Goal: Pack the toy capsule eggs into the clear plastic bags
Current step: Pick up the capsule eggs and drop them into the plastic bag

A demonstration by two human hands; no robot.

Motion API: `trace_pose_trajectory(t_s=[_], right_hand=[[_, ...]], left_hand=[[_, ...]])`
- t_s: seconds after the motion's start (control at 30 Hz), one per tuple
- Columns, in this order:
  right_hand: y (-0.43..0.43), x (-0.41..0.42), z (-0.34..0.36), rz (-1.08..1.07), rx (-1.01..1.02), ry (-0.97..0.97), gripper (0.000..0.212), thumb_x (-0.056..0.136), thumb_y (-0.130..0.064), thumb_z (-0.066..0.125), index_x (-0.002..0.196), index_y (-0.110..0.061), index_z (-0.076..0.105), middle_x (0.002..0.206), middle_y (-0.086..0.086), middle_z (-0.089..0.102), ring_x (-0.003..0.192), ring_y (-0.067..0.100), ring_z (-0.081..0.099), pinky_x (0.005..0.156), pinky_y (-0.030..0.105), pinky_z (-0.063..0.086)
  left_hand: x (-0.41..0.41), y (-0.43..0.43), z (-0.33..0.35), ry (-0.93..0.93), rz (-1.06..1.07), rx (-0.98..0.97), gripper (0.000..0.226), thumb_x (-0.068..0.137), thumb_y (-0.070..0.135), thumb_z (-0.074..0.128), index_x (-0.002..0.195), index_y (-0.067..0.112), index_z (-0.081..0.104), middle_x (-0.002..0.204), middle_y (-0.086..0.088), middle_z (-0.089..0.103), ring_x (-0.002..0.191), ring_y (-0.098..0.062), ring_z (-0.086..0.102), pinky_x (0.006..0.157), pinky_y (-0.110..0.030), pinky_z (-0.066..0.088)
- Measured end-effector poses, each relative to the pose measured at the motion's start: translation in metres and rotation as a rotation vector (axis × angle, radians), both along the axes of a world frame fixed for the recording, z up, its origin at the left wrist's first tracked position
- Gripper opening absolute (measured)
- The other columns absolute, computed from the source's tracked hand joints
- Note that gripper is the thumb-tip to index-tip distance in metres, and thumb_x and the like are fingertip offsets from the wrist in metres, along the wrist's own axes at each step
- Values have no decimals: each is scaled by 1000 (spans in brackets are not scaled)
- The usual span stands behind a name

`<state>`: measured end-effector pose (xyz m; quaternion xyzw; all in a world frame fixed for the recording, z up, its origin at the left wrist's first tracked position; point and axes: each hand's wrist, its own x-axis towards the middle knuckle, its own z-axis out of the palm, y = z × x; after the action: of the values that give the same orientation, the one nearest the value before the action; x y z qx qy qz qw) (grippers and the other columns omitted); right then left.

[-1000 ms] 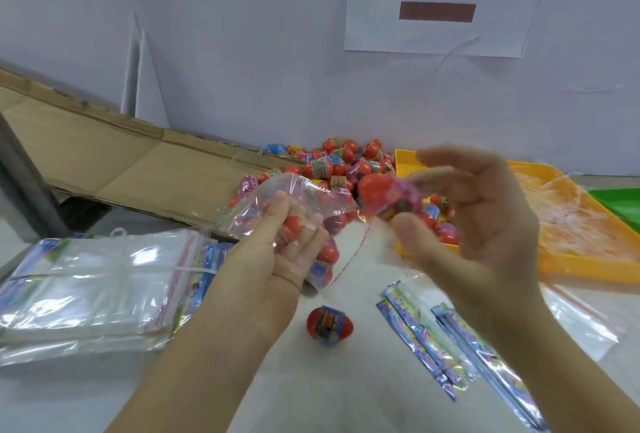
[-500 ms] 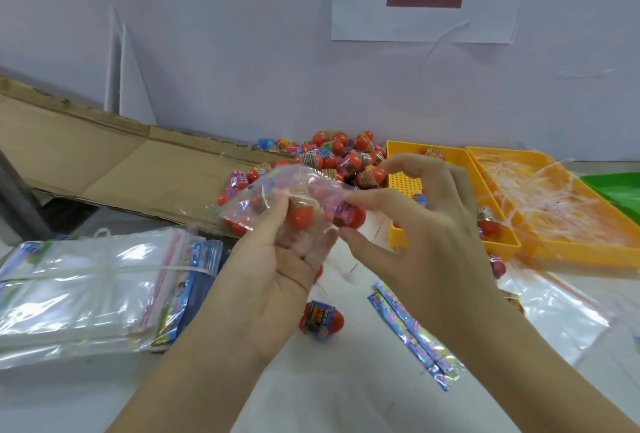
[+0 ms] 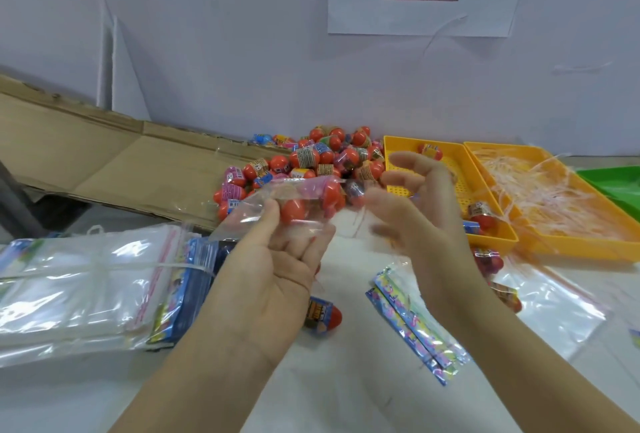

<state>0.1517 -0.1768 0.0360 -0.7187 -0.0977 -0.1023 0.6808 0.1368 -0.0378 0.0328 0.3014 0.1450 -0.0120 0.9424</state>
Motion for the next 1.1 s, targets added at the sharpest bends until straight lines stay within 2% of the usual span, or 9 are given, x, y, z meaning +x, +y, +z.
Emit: trace_pose_trajectory(t_s=[0.1, 0.23, 0.33, 0.43, 0.57, 0.8, 0.9, 1.0, 1.1], right_hand=[[14, -3, 0, 228, 48, 267, 84, 44, -52, 76, 121, -48, 44, 117, -5, 60, 92, 7, 68, 73, 35, 60], [29, -3, -6, 327, -109, 367, 67, 94, -45, 44, 150, -10, 26, 143, 13, 45, 118, 8, 57, 104, 24, 42], [12, 14, 15, 247, -33, 463, 50, 80, -29, 65, 126, -11, 61, 110, 2, 61, 91, 24, 61, 62, 28, 54], [-7, 18, 12, 242, 75, 489, 29, 80, -9, 62, 80, -34, 78, 99, 1, 70, 78, 27, 68, 50, 37, 55], [-12, 12, 8, 381, 105, 357, 53, 65, 7, 76, 105, -28, 72, 105, 7, 71, 80, 26, 72, 57, 35, 58], [-8, 1, 4, 123, -218, -8, 36, 72, -29, 75, 107, -24, 71, 85, -9, 74, 58, 17, 68, 44, 23, 50], [-4, -4, -1, -3, -414, -143, 59, 65, -55, 69, 120, -34, 64, 93, -20, 69, 58, 9, 62, 51, 16, 49], [-5, -3, 2, 26, -364, 68, 84, 50, -62, 73, 127, -39, 51, 99, -13, 64, 65, 8, 65, 51, 21, 53], [-10, 3, 13, 266, -118, 355, 72, 48, -43, 82, 116, -25, 65, 89, 1, 73, 67, 19, 70, 56, 37, 60]], left_hand=[[-1, -2, 0, 22, 25, 26, 27, 99, 22, 47, 103, 5, 69, 101, -13, 76, 95, -21, 72, 79, -33, 60], [-1, -8, -5, 55, 27, 53, 23, 96, 14, 57, 112, 3, 68, 88, -11, 75, 79, -17, 75, 77, -33, 61], [-3, -9, -6, 38, 10, 19, 27, 95, 15, 56, 113, -2, 66, 88, -14, 76, 70, -18, 75, 65, -31, 62], [-3, -8, -3, 10, -18, -8, 20, 89, 15, 60, 101, 1, 67, 87, -15, 76, 69, -20, 74, 66, -33, 62], [4, -7, -2, 7, -17, 0, 26, 68, 12, 66, 92, 3, 70, 83, -15, 75, 70, -22, 72, 74, -36, 59], [-7, -7, -4, -5, -123, 123, 28, 67, 21, 70, 92, 9, 74, 92, -14, 76, 76, -20, 73, 78, -38, 60], [-6, -6, -2, 26, -91, 106, 22, 65, 19, 71, 84, 9, 75, 84, -12, 75, 71, -18, 73, 71, -35, 62], [-7, -6, 1, 17, -83, 41, 8, 66, 13, 70, 65, 8, 76, 76, -12, 74, 66, -18, 73, 71, -35, 61], [-6, -4, 1, -8, -96, 36, 12, 68, 10, 68, 78, 6, 74, 83, -13, 74, 68, -18, 73, 71, -32, 62]])
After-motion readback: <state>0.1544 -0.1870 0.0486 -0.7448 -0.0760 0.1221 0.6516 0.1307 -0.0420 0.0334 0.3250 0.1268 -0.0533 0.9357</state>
